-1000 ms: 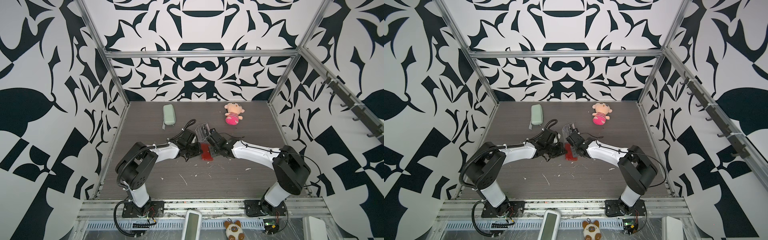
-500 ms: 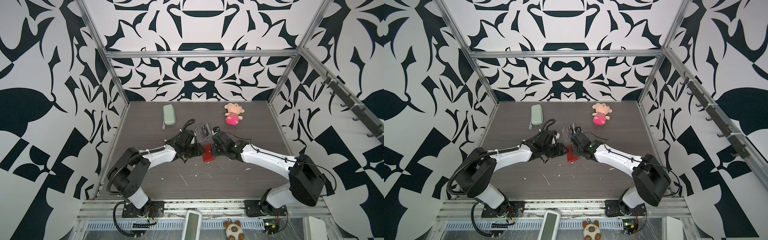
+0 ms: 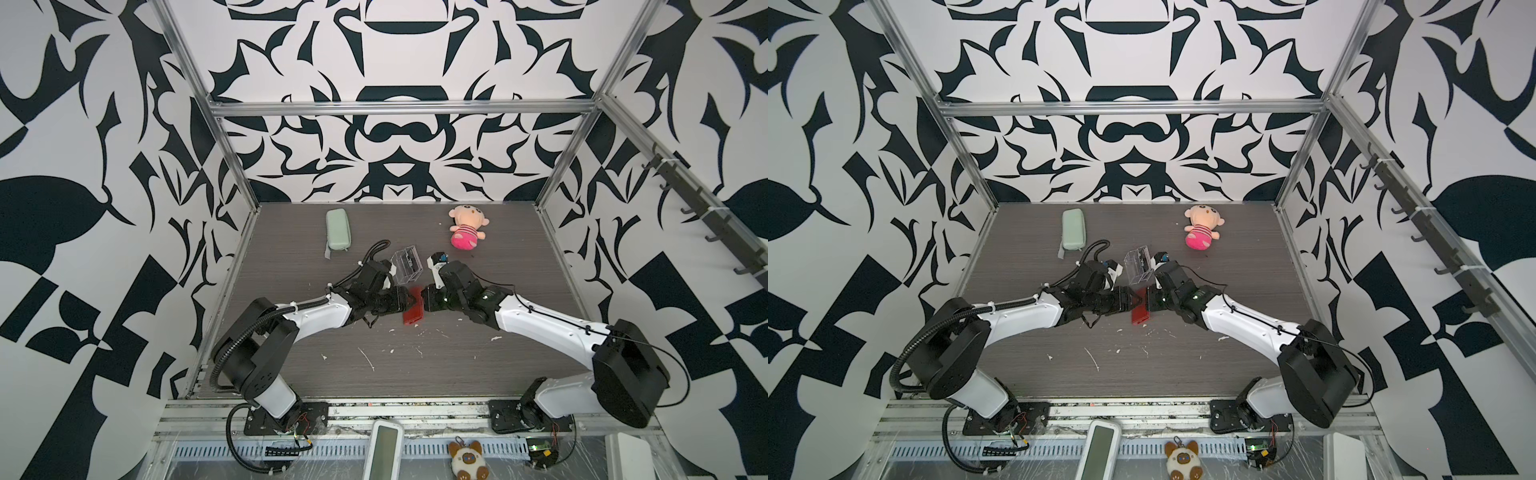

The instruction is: Put the credit cards into the card holder

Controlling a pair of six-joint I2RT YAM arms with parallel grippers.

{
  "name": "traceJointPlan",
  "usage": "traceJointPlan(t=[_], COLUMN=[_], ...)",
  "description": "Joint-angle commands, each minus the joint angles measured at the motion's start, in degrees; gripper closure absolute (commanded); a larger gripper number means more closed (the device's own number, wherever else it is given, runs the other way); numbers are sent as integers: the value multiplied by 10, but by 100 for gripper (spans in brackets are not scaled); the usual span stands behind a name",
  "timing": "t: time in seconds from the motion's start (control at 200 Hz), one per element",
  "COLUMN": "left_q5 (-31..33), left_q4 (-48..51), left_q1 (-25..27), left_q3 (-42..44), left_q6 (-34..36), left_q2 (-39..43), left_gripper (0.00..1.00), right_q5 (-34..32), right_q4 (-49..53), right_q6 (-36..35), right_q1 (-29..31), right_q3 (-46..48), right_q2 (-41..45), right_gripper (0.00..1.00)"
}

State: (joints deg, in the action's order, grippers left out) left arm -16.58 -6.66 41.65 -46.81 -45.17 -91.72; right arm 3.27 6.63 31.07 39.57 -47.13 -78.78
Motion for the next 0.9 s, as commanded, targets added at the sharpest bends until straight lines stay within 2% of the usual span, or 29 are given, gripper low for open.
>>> traceJointPlan(t=[0.0,0.68,0.895], left_q5=[-1,-4,21], left_q4=[-12,-23,1], left_q1=[1,1,1], left_q3=[8,7,0], left_q6=[-2,-5,-9], left_q2=[3,-21,-28], left_gripper=[38,37,46], right_q5=[37,71,45], right_q4=[-43,-57,-36], right_q6=[17,22,16], right_q1=[-9,-12,-12], right_q3=[6,12,8], right_q2=[21,15,10], right_gripper=[100,100,100])
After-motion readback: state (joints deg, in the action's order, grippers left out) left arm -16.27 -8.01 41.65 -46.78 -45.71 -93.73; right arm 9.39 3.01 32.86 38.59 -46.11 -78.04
